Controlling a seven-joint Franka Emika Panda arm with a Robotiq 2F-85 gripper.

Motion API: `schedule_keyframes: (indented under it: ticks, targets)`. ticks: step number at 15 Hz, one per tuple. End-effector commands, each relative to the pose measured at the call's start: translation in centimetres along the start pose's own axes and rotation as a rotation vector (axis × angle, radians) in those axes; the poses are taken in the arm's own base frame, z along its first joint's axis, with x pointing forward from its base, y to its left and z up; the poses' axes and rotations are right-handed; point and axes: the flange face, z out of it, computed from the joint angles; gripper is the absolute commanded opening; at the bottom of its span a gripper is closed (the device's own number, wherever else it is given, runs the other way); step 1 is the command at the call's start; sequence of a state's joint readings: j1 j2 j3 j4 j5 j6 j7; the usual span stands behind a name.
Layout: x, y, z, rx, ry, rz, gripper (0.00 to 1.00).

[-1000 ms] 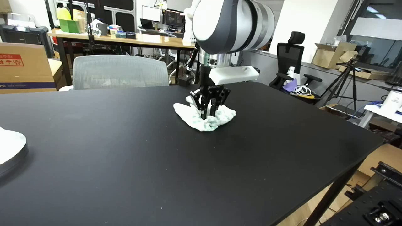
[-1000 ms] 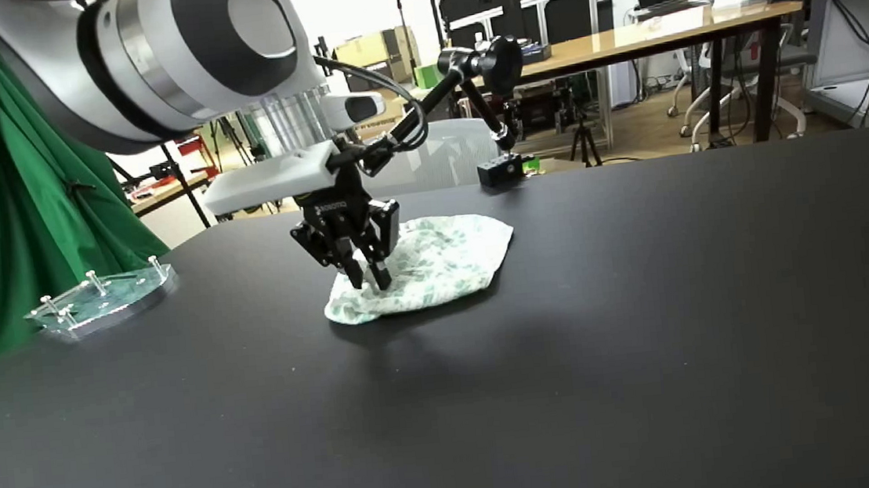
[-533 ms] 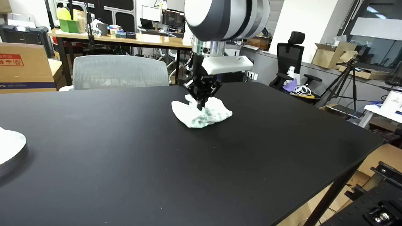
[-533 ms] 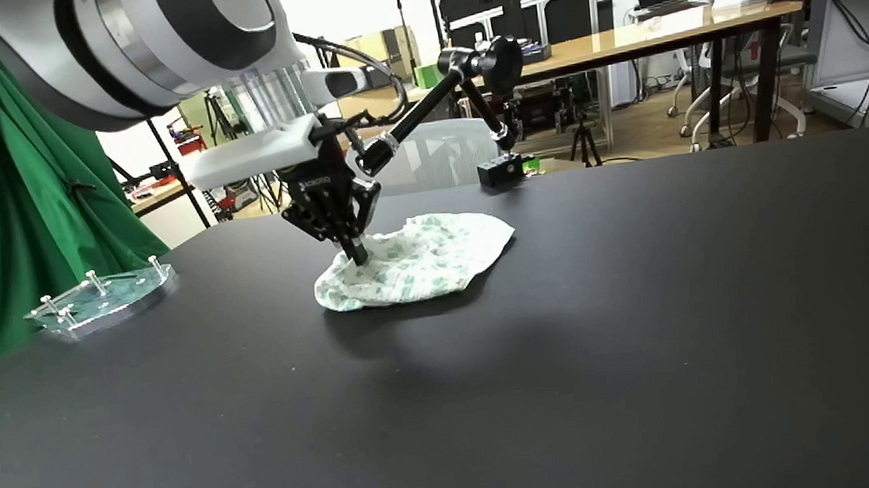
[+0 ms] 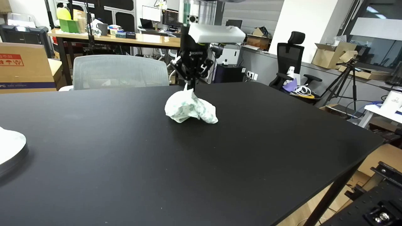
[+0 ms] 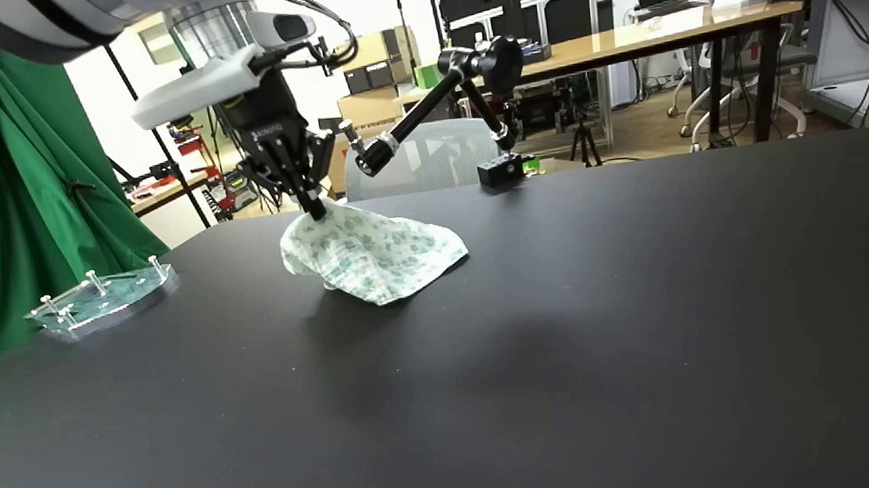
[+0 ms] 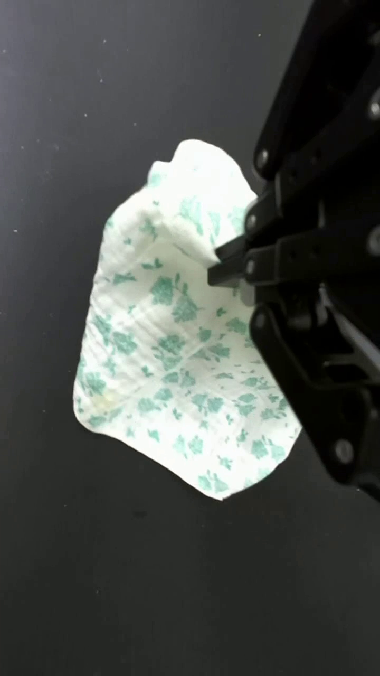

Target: Hang the cloth on the stand

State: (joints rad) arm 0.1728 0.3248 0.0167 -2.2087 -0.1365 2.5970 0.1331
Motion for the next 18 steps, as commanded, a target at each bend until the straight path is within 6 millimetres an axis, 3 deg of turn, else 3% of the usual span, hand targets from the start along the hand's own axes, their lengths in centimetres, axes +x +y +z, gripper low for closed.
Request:
schedule_keyframes:
  ticks: [1, 10, 18]
  targets:
    - [2.1, -0.6, -3.9, -0.042, 0.015, 0.037, 0.0]
    - [8.1, 1.8, -11.7, -0.136, 0.08, 0.122, 0.0]
    - [9.1, 1.5, -18.4, -0.183, 0.101, 0.146, 0.0]
